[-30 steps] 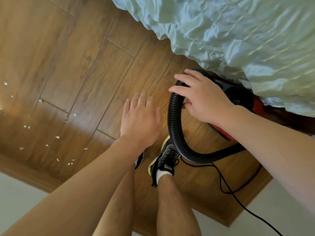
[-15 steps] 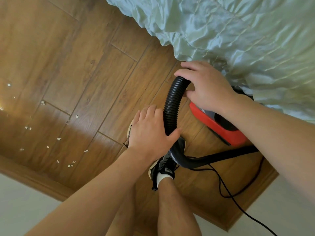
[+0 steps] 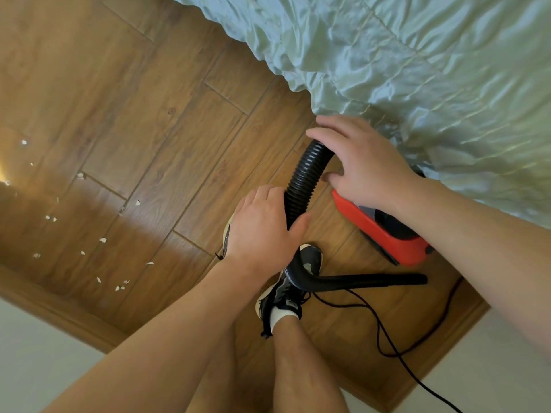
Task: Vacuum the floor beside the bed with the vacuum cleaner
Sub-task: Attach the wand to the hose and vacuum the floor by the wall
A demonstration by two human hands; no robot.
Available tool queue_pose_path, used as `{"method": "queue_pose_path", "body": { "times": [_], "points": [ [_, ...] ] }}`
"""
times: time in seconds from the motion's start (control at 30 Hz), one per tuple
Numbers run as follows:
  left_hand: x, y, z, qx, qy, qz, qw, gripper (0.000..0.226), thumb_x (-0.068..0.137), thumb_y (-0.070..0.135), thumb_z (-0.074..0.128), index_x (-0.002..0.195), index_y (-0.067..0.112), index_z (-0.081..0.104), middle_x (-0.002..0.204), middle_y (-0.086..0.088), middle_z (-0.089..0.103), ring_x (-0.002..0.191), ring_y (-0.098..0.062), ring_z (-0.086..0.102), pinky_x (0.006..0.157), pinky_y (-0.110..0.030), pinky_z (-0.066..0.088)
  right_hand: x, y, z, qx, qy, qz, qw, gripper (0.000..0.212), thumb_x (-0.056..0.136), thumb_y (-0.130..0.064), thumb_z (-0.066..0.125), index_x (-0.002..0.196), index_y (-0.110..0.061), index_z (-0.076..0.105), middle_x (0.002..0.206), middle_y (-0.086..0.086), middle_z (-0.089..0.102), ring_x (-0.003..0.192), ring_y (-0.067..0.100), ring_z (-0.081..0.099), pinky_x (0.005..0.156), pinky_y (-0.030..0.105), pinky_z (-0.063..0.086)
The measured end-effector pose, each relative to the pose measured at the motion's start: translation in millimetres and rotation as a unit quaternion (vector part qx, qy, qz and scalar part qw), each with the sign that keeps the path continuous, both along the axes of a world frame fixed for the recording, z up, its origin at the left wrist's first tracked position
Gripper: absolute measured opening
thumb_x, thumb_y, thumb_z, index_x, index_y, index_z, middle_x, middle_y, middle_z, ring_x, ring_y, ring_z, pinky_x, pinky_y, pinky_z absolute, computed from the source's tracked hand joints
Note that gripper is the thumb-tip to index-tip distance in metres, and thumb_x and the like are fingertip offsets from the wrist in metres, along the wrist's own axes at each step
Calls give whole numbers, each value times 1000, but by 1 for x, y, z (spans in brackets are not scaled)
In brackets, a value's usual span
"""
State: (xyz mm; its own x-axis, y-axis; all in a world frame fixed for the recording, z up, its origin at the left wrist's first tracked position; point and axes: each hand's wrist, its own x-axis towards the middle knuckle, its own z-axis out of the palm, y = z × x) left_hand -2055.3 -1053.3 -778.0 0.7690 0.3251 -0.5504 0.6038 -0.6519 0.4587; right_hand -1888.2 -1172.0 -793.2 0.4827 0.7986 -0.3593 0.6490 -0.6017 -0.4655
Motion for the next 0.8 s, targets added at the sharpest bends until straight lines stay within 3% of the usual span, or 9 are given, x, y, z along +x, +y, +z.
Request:
{"method": "queue_pose_path", "body": {
  "times": [0.23,0.37,0.7,0.8],
  "points": [
    [16,15,5,18,-24,5,1000,46,94,59,53,115,19,62,101,4,61,95,-18,58,80,-34,48,-8,10,6,57,-21,68,996,62,77,-9,82,135,-14,61,145,12,54,140,39,42,115,54,35],
    [22,23,9,9,-44,19,999,46,92,61,54,109,20,65,94,6,59,87,-15,57,72,-32,47,-7,15,6,70,-23,48,996,53,75,-7,84,125,-11,68,136,12,62,135,41,48,110,55,39],
    [13,38,18,-21,-70,52,996,48,88,48,68,128,23,60,113,8,66,104,-12,60,84,-30,50,3,30,10,62,-25,0,998,49,78,-10,82,124,-13,68,131,6,64,130,34,52,104,49,45],
    [3,39,20,-28,-59,52,997,56,86,46,70,136,26,54,110,10,67,95,-11,64,80,-33,55,9,35,10,60,-20,-22,998,49,79,-8,80,125,-13,66,132,4,63,128,30,51,104,43,42]
  ]
}}
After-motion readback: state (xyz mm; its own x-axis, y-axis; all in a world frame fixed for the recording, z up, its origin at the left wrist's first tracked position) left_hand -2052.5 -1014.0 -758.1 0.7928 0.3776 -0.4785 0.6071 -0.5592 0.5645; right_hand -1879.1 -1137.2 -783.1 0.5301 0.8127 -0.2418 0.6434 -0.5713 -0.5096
